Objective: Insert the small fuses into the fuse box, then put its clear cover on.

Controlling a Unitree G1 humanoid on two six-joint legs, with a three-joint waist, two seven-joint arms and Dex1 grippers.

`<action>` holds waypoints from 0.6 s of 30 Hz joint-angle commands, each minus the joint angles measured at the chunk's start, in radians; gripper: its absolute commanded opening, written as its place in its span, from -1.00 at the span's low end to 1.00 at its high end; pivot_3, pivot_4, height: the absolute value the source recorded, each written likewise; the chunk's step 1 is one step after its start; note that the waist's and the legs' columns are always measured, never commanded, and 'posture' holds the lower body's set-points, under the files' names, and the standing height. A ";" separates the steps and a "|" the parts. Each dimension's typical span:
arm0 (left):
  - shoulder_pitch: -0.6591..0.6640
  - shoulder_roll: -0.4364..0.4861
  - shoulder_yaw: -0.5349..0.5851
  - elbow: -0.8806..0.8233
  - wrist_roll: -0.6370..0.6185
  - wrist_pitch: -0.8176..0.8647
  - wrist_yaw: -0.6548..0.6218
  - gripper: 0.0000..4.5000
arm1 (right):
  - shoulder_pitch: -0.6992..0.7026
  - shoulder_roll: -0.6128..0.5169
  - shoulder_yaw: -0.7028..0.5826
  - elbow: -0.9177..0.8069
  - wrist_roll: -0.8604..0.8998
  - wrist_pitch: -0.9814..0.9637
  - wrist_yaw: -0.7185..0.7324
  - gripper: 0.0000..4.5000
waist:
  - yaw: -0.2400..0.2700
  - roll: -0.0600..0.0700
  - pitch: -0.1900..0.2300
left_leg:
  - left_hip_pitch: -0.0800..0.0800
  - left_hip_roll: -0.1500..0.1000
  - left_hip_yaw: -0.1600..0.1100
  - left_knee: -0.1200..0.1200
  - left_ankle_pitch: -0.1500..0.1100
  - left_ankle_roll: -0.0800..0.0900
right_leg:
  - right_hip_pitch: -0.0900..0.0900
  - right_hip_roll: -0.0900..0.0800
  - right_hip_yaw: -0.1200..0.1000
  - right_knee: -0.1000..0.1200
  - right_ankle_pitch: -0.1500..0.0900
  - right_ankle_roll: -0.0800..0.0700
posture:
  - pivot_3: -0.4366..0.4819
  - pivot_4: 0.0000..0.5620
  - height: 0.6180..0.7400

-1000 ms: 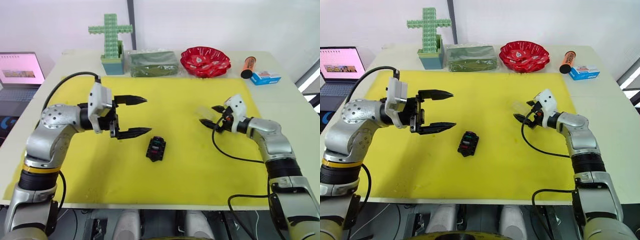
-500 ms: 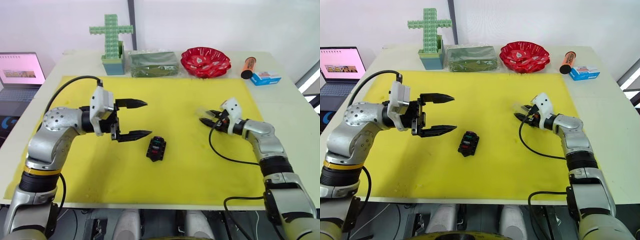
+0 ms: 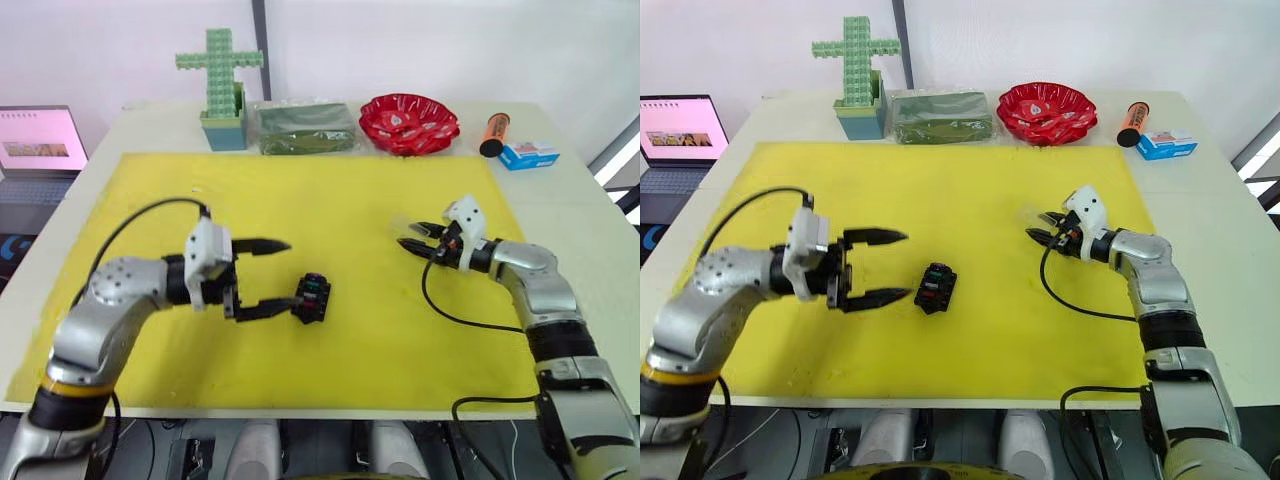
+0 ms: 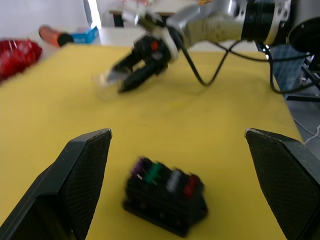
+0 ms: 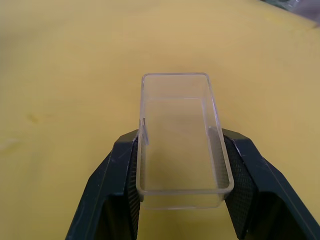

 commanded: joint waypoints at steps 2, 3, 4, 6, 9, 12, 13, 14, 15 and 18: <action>0.080 -0.056 -0.046 -0.058 0.073 -0.046 0.104 1.00 | 0.027 -0.010 -0.025 -0.170 0.019 0.051 -0.045 -0.19 | 0.004 0.000 0.000 | 0.000 0.000 0.000 0.000 0.000 0.000 | 0.001 0.000 0.000 0.000 0.000 0.000 | -0.05 -0.47 1.00; 0.098 -0.071 -0.055 -0.051 0.099 -0.060 0.128 1.00 | 0.032 -0.006 -0.030 -0.193 0.029 0.072 -0.055 -0.19 | 0.005 0.000 0.000 | 0.001 0.000 0.000 0.000 0.000 0.000 | 0.001 0.000 0.000 -0.001 0.000 0.000 | -0.05 -0.47 1.00; 0.115 -0.087 -0.063 -0.047 0.118 -0.069 0.150 1.00 | 0.035 -0.001 -0.034 -0.213 0.038 0.088 -0.063 -0.19 | 0.005 0.000 0.000 | 0.001 0.000 0.000 0.000 0.000 0.000 | 0.001 0.000 0.000 -0.001 0.000 0.000 | -0.05 -0.47 1.00; 0.144 -0.125 -0.096 -0.049 0.171 -0.085 0.210 1.00 | 0.035 0.010 -0.043 -0.243 0.055 0.099 -0.078 -0.19 | 0.003 0.000 0.000 | 0.001 0.000 0.000 0.000 0.000 0.000 | 0.001 0.000 0.000 -0.002 0.000 0.000 | -0.05 -0.47 1.00; 0.176 -0.208 -0.146 -0.070 0.206 -0.060 0.316 1.00 | 0.028 0.011 -0.046 -0.270 0.066 0.121 -0.095 -0.19 | 0.003 0.001 0.000 | 0.001 0.000 0.000 0.000 0.000 0.000 | 0.001 0.000 0.000 -0.002 0.000 0.000 | -0.05 -0.47 1.00; 0.162 -0.286 -0.137 -0.047 0.242 -0.053 0.429 1.00 | 0.029 0.004 -0.046 -0.281 0.072 0.135 -0.104 -0.19 | 0.005 0.001 0.000 | 0.000 0.000 0.000 0.000 0.000 0.000 | 0.002 0.000 0.000 -0.002 0.000 0.000 | -0.05 -0.47 1.00; 0.152 -0.284 -0.145 -0.032 0.264 -0.052 0.435 1.00 | 0.030 0.005 -0.051 -0.285 0.078 0.141 -0.110 -0.19 | 0.005 0.001 0.000 | 0.000 0.000 -0.001 0.000 0.000 0.000 | 0.002 0.000 0.000 -0.002 0.000 0.000 | -0.05 -0.47 1.00; 0.144 -0.279 -0.162 -0.013 0.290 -0.055 0.436 1.00 | 0.030 0.007 -0.058 -0.288 0.087 0.152 -0.115 -0.19 | 0.005 0.001 0.000 | 0.001 0.000 -0.001 0.000 0.000 0.000 | 0.002 0.000 0.000 -0.001 0.000 0.000 | -0.05 -0.47 1.00; 0.137 -0.277 -0.179 0.002 0.309 -0.056 0.436 1.00 | 0.029 0.007 -0.060 -0.291 0.089 0.157 -0.117 -0.19 | 0.004 0.001 0.000 | 0.001 0.000 -0.001 0.000 0.000 0.000 | 0.001 0.000 0.000 -0.001 0.000 0.000 | -0.05 -0.47 1.00; 0.122 -0.292 -0.214 0.019 0.335 -0.038 0.458 1.00 | 0.024 0.001 -0.060 -0.294 0.088 0.161 -0.116 -0.19 | 0.003 0.001 -0.001 | 0.001 0.000 0.000 0.000 0.000 0.000 | 0.002 0.000 0.000 -0.002 0.000 0.000 | -0.05 -0.47 1.00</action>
